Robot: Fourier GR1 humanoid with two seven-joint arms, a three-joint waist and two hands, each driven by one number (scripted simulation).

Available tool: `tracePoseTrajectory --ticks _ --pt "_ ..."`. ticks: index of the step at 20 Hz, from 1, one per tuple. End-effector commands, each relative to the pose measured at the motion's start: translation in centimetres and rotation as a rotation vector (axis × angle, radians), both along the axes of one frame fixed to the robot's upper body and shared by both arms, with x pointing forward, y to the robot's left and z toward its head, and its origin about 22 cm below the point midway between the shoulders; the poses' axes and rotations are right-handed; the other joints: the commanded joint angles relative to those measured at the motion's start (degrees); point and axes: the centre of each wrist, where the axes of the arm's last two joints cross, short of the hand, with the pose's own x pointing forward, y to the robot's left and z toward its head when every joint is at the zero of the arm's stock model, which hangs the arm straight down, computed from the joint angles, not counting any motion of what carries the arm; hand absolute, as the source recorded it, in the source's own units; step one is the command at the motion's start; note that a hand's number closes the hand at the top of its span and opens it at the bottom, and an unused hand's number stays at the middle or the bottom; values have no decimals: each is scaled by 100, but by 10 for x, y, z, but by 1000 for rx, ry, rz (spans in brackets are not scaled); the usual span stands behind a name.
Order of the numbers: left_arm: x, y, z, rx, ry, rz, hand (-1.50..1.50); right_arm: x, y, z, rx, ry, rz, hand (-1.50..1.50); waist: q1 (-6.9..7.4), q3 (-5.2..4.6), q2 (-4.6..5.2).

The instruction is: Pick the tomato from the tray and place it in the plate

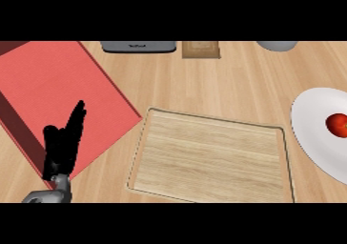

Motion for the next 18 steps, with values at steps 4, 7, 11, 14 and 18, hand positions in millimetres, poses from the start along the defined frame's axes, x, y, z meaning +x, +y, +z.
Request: tracePoseTrajectory --ticks 4,7,11,14,18 --pt "1 4 -9 -20 40 -16 0 -10 -12 -10 -44 20 -54 -150 14 -41 55" --pt "-14 -15 -12 -18 55 1 0 -22 -25 -1 -46 35 -84 -150 2 -42 44" --pt "1 -1 -4 -26 72 -9 0 -19 -25 -9 -37 55 -93 -150 37 -36 63" --pt "-7 -1 -14 -15 65 -7 0 -31 -19 -26 -63 67 -96 -150 12 -41 52" --pt "-6 15 -13 -26 46 -14 0 -41 -43 -5 -53 43 -155 -150 41 -36 62"
